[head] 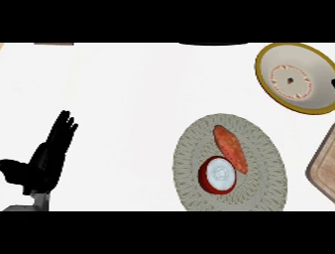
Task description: Pick the can from the placemat and place it in the bowl
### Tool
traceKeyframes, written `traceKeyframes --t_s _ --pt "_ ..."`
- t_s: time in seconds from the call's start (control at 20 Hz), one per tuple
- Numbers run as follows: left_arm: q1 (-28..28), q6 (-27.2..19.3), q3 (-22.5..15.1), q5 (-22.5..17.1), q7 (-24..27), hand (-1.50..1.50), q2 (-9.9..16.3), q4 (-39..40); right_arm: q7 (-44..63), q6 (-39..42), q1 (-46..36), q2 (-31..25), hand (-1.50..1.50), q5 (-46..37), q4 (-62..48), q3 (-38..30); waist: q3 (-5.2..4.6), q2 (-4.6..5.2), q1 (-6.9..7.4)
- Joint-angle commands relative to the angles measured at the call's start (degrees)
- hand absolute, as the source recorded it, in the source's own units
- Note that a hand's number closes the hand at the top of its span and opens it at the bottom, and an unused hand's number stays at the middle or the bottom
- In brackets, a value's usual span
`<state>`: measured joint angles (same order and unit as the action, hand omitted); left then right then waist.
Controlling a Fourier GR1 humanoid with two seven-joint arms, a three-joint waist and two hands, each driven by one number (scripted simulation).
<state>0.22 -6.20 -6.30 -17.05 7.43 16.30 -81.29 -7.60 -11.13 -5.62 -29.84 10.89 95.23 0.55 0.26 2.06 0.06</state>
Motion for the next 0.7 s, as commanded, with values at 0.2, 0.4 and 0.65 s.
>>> traceKeyframes --t_s 0.2,0.4,0.65 --pt "-7.79 -3.01 -0.01 7.45 -0.52 0.00 5.70 -3.90 -0.61 25.99 -7.63 5.99 1.50 15.22 -1.46 14.81 0.74 -0.46 7.57" --pt "-12.44 -7.10 -0.28 11.50 -6.84 0.00 7.22 -4.64 -7.90 27.24 -12.81 6.59 -1.50 14.77 -19.76 8.19 0.24 -0.49 4.15" --pt "-13.99 -10.16 -2.05 14.36 -10.10 0.00 5.36 -4.16 -20.21 50.53 -15.53 -0.01 -1.50 16.79 -22.31 8.66 0.14 -1.08 2.51"
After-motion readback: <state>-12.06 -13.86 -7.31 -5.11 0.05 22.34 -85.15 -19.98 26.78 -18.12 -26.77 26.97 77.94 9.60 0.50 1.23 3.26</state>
